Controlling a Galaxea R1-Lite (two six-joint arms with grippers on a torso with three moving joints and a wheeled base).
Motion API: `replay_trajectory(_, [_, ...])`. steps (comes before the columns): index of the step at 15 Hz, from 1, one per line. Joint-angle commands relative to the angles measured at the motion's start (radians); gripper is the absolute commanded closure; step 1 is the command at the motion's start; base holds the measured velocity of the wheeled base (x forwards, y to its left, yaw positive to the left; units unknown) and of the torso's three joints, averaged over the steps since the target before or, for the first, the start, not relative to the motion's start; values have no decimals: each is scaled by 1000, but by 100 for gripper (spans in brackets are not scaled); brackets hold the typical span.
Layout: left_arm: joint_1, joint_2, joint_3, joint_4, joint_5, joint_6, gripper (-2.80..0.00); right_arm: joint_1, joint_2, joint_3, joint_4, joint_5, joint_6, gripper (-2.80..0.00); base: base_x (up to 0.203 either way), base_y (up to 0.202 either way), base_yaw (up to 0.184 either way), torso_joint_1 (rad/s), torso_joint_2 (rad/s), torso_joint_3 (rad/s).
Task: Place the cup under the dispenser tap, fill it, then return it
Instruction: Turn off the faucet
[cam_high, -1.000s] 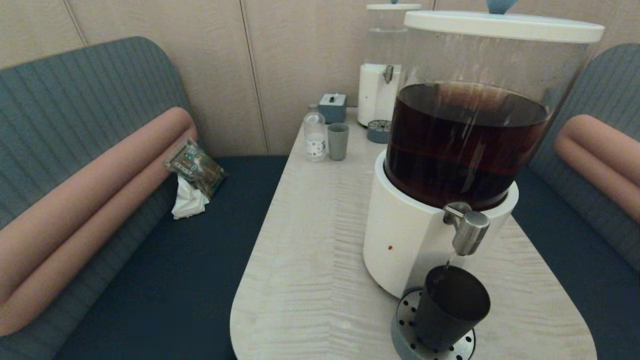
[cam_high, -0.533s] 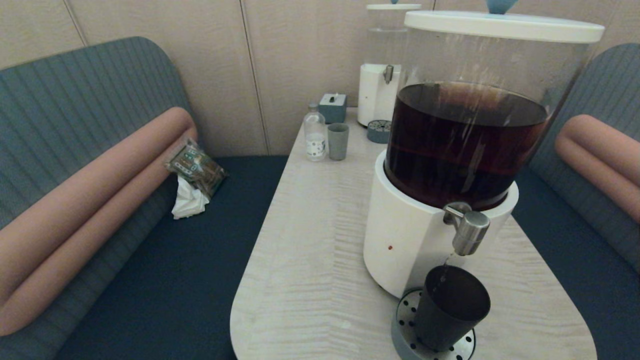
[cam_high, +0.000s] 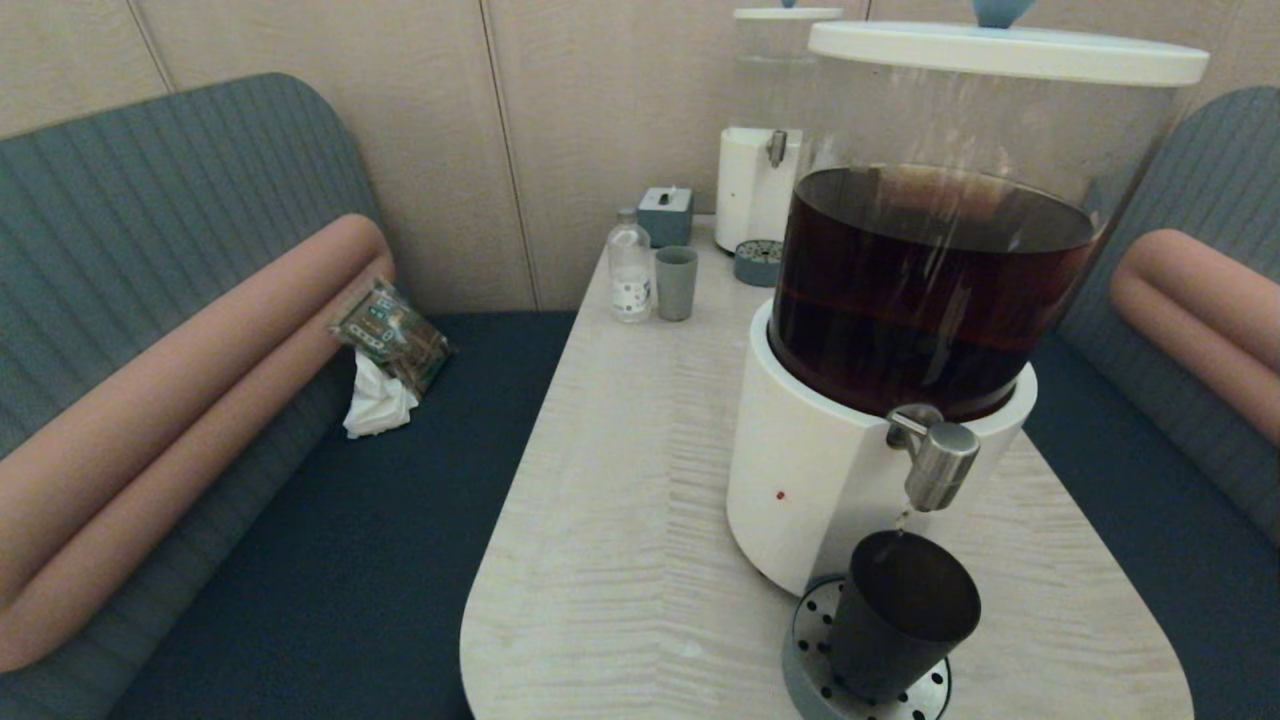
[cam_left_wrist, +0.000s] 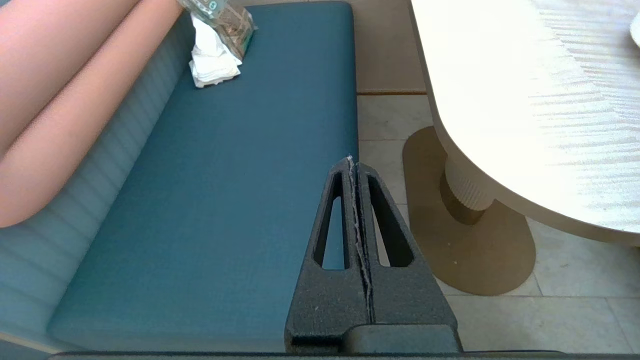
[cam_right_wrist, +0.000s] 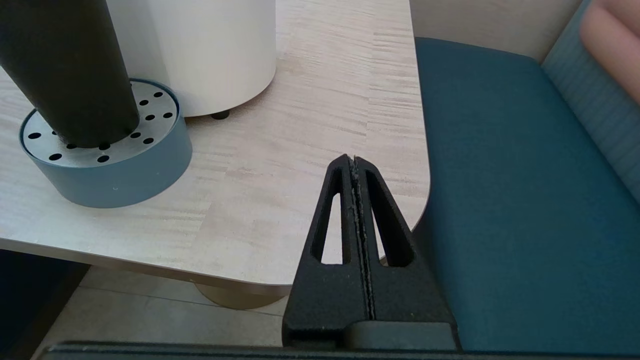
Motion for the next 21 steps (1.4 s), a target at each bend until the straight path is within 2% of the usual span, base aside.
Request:
replay_trajectory(1, [0, 0, 0, 1, 0, -1, 0, 0, 0, 3, 0, 0, -1, 0, 0, 0, 0, 0, 0, 0])
replay_trajectory(4, [0, 0, -18, 5, -1, -5, 0, -1, 0, 3, 0, 0, -1, 0, 0, 0, 0, 0, 0, 0])
replay_trajectory(5, [0, 1, -58, 12, -12, -6, 0, 0, 0, 3, 0, 0, -1, 0, 0, 0, 0, 0, 0, 0])
replay_trajectory(7, [0, 57, -215, 48, -75, -8, 0, 0, 0, 3, 0, 0, -1, 0, 0, 0, 0, 0, 0, 0])
replay_trajectory(11, [0, 420, -577, 164, -272, -11, 0, -1, 0, 3, 0, 0, -1, 0, 0, 0, 0, 0, 0, 0])
replay_trajectory(14, [-2, 691, -779, 199, -416, -8, 0, 0, 0, 3, 0, 0, -1, 0, 0, 0, 0, 0, 0, 0])
replay_trajectory(18, [-49, 1020, -1051, 147, -479, -12, 0, -1, 0, 3, 0, 0, -1, 0, 0, 0, 0, 0, 0, 0])
replay_trajectory(20, [-130, 1191, -1200, 110, -497, -12, 0, 0, 0, 3, 0, 0, -1, 0, 0, 0, 0, 0, 0, 0])
replay_trajectory(21, [-204, 1259, -1255, 102, -513, -6, 0, 0, 0, 3, 0, 0, -1, 0, 0, 0, 0, 0, 0, 0])
